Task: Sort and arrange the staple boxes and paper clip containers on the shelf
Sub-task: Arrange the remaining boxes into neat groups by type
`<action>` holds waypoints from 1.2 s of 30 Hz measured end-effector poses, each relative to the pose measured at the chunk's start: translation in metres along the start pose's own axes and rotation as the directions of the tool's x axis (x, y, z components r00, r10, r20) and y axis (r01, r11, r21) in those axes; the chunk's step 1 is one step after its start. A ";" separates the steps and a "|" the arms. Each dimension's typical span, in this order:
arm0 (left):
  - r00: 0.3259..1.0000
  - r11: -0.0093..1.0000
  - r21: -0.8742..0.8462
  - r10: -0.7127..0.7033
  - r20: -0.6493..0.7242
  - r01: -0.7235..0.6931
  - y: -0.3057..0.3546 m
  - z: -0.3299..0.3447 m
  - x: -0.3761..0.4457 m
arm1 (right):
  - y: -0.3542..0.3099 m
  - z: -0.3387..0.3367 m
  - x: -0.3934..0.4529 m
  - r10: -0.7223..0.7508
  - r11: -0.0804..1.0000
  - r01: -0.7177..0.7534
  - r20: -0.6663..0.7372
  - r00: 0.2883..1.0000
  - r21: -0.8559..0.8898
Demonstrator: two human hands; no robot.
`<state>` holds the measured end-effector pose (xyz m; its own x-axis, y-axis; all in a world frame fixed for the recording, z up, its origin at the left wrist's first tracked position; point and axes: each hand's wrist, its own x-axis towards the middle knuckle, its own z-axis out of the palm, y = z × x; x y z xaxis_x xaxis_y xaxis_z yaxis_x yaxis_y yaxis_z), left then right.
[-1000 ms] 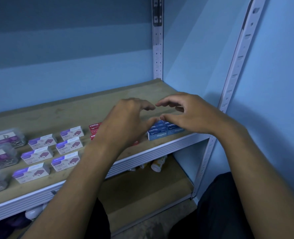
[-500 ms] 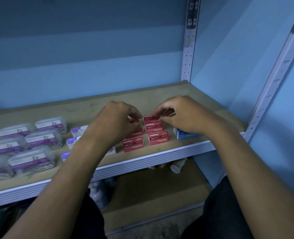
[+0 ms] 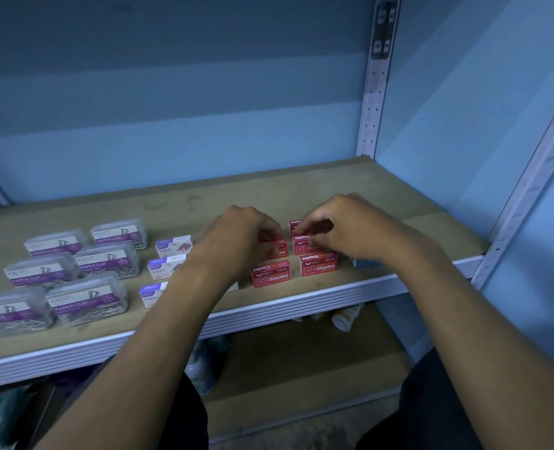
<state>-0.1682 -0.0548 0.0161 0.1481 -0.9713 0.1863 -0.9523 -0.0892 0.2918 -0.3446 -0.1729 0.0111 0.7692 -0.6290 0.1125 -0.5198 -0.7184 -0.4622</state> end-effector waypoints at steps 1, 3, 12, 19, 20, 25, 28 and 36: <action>1.000 1.000 0.003 0.000 -0.003 0.000 -0.001 0.000 0.001 | 0.000 0.001 0.000 0.000 1.000 0.000 0.001 1.000 -0.003; 1.000 1.000 0.001 0.002 -0.008 -0.002 -0.002 0.001 0.001 | -0.001 0.001 0.001 -0.002 1.000 0.002 -0.006 1.000 -0.011; 0.998 0.999 -0.041 0.008 -0.063 -0.010 -0.003 0.000 -0.005 | -0.005 -0.002 -0.004 -0.012 1.000 0.012 -0.034 0.999 -0.001; 0.997 0.998 -0.058 0.019 -0.070 -0.023 0.001 -0.006 -0.015 | -0.009 -0.007 -0.014 0.004 1.000 -0.003 -0.045 0.999 0.019; 0.997 0.998 -0.059 0.024 -0.067 -0.028 0.001 -0.006 -0.016 | -0.010 -0.007 -0.015 0.000 1.000 0.000 -0.042 0.999 0.014; 0.998 0.996 -0.080 0.039 -0.053 -0.044 0.001 -0.006 -0.021 | -0.011 -0.008 -0.019 0.010 1.000 -0.010 -0.016 1.000 0.002; 0.997 0.996 -0.054 0.067 -0.029 -0.069 0.001 -0.003 -0.021 | -0.011 -0.006 -0.019 0.003 0.999 -0.003 0.012 1.000 -0.033; 0.995 0.994 -0.013 0.105 0.002 -0.105 0.001 -0.001 -0.020 | -0.009 -0.004 -0.019 0.004 0.999 -0.002 0.040 0.999 -0.051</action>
<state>-0.1718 -0.0347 0.0137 0.0471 -0.9757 0.2138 -0.9590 0.0157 0.2830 -0.3557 -0.1557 0.0163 0.7814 -0.6194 0.0760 -0.5394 -0.7315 -0.4171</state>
